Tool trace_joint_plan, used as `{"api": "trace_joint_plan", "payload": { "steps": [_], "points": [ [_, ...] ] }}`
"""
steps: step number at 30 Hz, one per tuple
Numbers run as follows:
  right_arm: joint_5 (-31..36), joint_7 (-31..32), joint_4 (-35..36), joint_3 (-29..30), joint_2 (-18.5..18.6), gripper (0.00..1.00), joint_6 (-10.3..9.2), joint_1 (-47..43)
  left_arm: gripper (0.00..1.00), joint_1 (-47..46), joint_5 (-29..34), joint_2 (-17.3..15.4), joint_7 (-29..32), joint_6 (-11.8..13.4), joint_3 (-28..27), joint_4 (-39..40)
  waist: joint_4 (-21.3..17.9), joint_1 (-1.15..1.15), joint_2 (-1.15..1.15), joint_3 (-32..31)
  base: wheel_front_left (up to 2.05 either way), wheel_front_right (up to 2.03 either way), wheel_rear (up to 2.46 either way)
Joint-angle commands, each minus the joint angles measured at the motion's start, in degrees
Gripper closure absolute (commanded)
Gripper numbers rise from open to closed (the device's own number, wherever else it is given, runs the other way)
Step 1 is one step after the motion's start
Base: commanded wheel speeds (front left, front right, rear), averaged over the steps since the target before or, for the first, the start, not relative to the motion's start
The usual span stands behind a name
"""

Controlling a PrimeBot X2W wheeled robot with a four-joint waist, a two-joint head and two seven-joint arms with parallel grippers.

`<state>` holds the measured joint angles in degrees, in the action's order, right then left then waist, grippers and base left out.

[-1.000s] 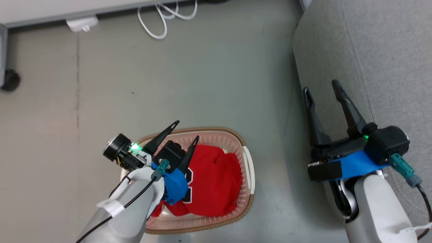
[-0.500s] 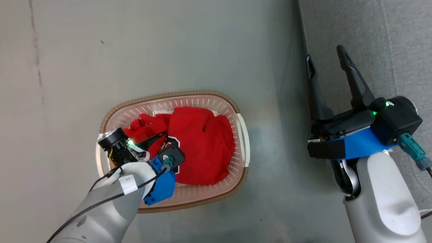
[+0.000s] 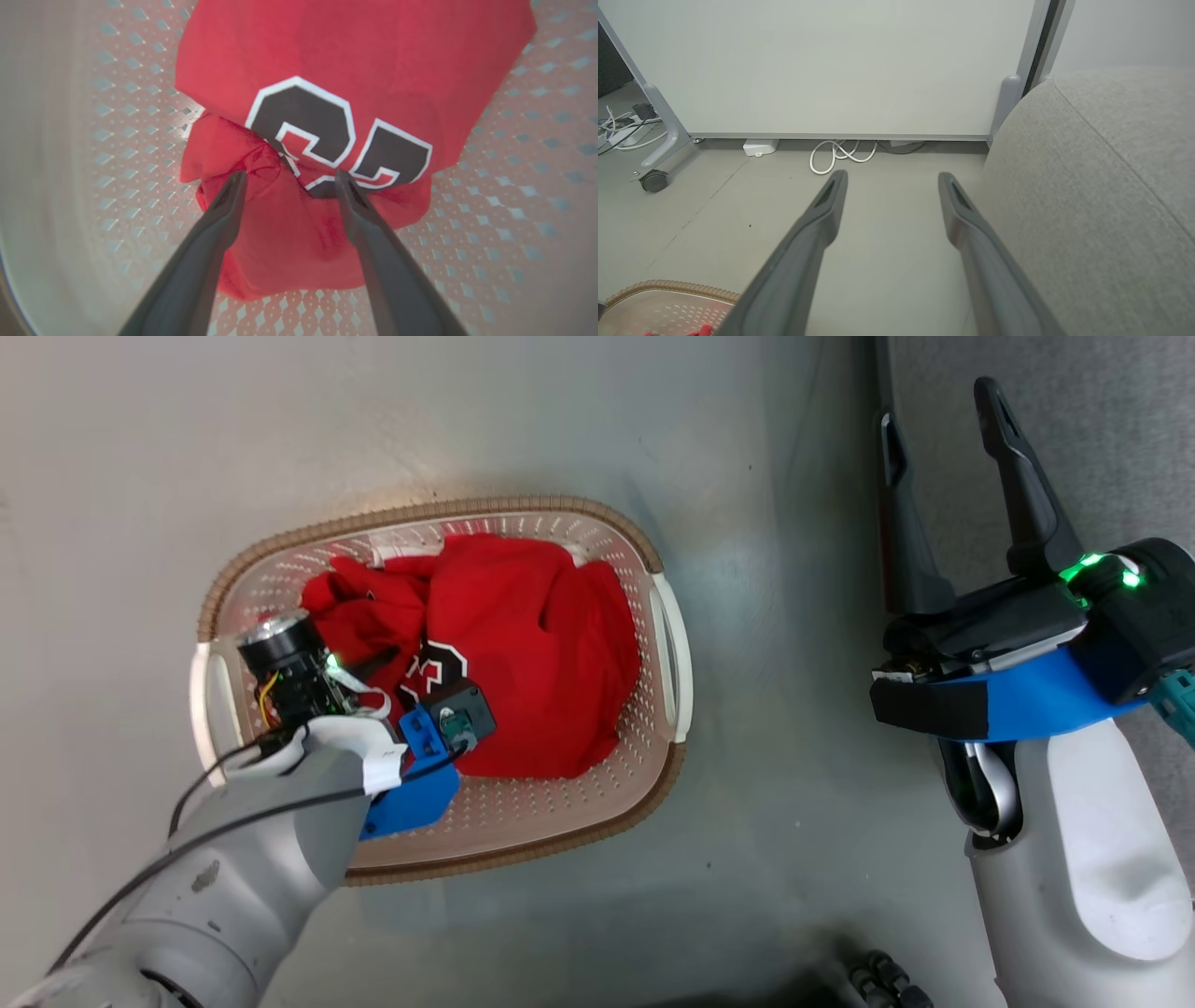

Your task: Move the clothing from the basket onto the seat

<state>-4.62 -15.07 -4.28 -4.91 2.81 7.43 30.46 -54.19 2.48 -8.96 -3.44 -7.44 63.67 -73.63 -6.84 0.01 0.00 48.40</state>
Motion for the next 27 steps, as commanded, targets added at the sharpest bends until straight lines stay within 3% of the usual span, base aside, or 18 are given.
{"api": "trace_joint_plan", "payload": {
  "steps": [1,8,18,19,20,27],
  "points": [
    [0.5,-0.2,0.5,0.2,0.1,0.0,0.11,1.2,0.0,-1.9,0.1,-0.6,1.0,0.0,1.1,-0.1,-0.3,-0.01,0.0,2.2,0.0,0.0,0.0],
    [0.5,-0.2,2.0,0.3,0.1,0.0,0.11,1.5,0.0,-6.3,0.3,-1.9,6.8,0.0,6.2,-0.2,-0.7,-0.01,0.0,6.4,0.0,0.0,0.0],
    [-0.6,-0.2,3.6,-0.2,0.1,0.0,0.11,1.6,0.0,-8.7,-4.2,-2.1,18.8,0.0,8.6,-0.3,-2.0,-0.01,0.0,9.5,0.0,0.0,0.0],
    [-0.8,-0.2,3.7,-0.2,0.1,0.0,0.11,1.7,0.59,-8.8,-4.8,-2.0,19.3,0.0,8.7,-0.3,-2.1,-0.01,0.0,9.6,0.0,0.0,0.0],
    [-0.9,-0.2,3.8,-0.1,0.1,0.0,0.11,1.8,1.0,-8.8,-5.1,-1.9,19.5,0.0,8.9,-0.3,-2.2,-0.01,0.0,9.7,0.0,0.0,0.0],
    [-1.4,-0.2,3.4,0.1,0.1,0.0,0.11,2.0,1.0,-7.8,-6.1,-0.5,19.1,0.0,9.6,-0.3,-2.3,-0.01,0.0,9.0,0.0,0.0,0.0]
  ]
}}
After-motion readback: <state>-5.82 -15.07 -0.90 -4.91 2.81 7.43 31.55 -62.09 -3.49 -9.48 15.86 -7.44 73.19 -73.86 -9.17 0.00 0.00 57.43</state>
